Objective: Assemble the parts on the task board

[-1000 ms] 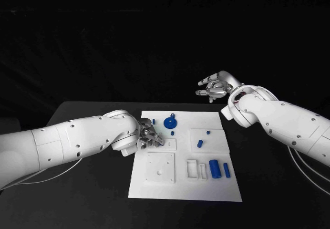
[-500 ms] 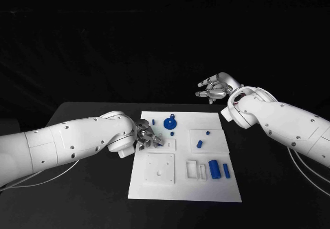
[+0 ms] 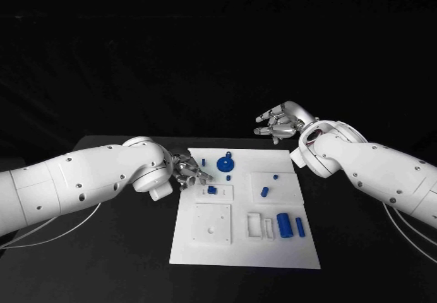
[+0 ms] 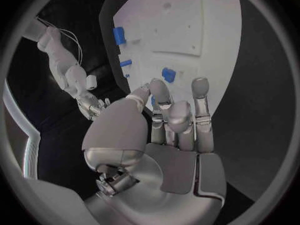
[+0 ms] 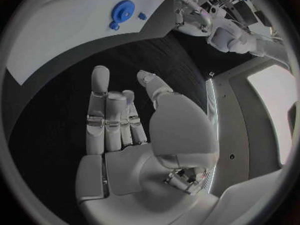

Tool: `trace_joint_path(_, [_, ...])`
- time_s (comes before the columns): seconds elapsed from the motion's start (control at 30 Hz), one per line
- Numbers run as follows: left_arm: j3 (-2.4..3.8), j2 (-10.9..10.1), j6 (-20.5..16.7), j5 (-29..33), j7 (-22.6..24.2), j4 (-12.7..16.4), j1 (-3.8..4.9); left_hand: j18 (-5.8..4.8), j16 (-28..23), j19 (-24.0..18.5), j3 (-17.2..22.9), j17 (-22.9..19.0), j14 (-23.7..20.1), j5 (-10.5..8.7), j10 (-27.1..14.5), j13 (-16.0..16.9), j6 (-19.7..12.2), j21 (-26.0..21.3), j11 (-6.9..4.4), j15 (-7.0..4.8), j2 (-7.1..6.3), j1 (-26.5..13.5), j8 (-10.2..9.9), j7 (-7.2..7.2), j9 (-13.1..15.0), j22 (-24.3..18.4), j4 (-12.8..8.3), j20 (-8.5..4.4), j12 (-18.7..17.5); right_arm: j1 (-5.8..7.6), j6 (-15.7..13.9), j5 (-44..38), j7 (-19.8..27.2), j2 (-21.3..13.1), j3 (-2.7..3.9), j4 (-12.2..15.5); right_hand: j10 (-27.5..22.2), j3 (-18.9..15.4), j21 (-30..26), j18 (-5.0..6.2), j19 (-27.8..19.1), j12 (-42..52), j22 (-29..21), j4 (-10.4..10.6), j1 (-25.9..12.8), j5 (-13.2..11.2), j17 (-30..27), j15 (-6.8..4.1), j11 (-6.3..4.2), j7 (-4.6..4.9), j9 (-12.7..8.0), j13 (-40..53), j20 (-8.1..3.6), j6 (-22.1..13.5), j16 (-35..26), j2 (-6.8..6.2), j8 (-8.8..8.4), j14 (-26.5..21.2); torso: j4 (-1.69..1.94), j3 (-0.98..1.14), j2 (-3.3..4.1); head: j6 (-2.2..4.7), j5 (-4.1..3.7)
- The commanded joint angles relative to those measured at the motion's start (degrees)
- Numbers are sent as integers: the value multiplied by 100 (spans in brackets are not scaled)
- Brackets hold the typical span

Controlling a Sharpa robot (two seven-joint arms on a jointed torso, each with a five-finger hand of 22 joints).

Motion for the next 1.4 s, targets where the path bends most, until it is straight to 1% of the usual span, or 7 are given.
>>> trace_joint_path(0.03, [43,-101,227,511,73,-30,71,-134,-48,0,-15,-61,-35,92,274,3,21,-38,24,-4,-31,54,-90,13,-39,67,7,-79,-50,-65,319,-503,5,-50,0,256,176,8,85,99,229,202,58,-43,-30,-75,90,-12,-30,-43,22,238,-53,168,94,48,-14,85,3,-5,-4,12,20])
trace_joint_path(0.27, [91,-321,415,923,102,-175,198,-351,-675,-121,-47,-979,-418,129,131,-31,-421,-327,102,13,-65,79,-118,134,-284,-45,-33,-224,-600,-208,607,-1196,-318,-106,-92,848,445,39,504,-11,236,423,270,-119,-88,-44,321,-56,-78,-105,28,639,-111,387,298,55,-19,243,7,-11,-4,32,36])
trace_joint_path(0.33, [93,-362,458,1013,117,-201,213,-381,-658,-119,-19,-986,-438,134,153,-37,-1132,-382,218,78,-25,66,-119,388,-947,-62,-11,-210,-643,-233,653,-1369,-475,-94,-172,1003,498,70,633,-39,243,434,316,-135,-83,-46,383,-64,-84,-113,26,705,-123,405,342,58,-19,275,11,-14,-1,46,47])
trace_joint_path(0.47, [86,-422,463,1099,147,-223,226,-356,-600,-49,-96,-1027,-445,139,181,-3,-1049,-483,235,89,36,85,-126,428,-2074,-40,-101,-187,-701,-273,730,-1643,-766,-30,-333,1232,570,172,803,-72,248,437,362,-153,-110,-60,480,-76,-96,-121,27,810,-139,429,391,38,-19,320,18,-10,4,63,80])
trace_joint_path(0.63, [70,-469,244,1137,219,-235,231,-338,-558,36,-150,-1081,-411,159,217,49,-1043,-575,231,98,118,83,-95,471,-2774,50,-233,-182,-713,-334,797,-1942,-1087,113,-542,1407,689,240,1075,-102,258,523,426,-127,-116,-104,621,-92,-115,-137,29,1001,-158,468,481,16,-17,380,16,-14,4,69,83])
trace_joint_path(0.93, [44,-489,-302,1208,492,-229,232,-337,-655,59,-146,-1167,-418,230,211,-2,-1099,-718,248,104,168,226,-95,495,-3017,60,-398,-171,-831,-384,738,-2373,-1444,398,-866,1442,729,213,1184,-104,261,538,435,-41,-129,-249,689,-85,-109,-137,27,1071,-154,429,512,-47,-17,409,8,-18,12,56,115])
trace_joint_path(1.4, [32,-501,-865,1275,771,-144,231,-353,-699,132,-161,-1185,-390,72,228,-30,-1146,-842,251,97,4,339,-72,521,-3129,79,-133,-186,-878,-555,445,-3018,-1904,779,-980,1171,734,25,1210,-89,259,470,371,230,9,-1055,742,-69,-89,-129,40,1081,-137,366,487,-201,-16,421,18,3,22,33,156])
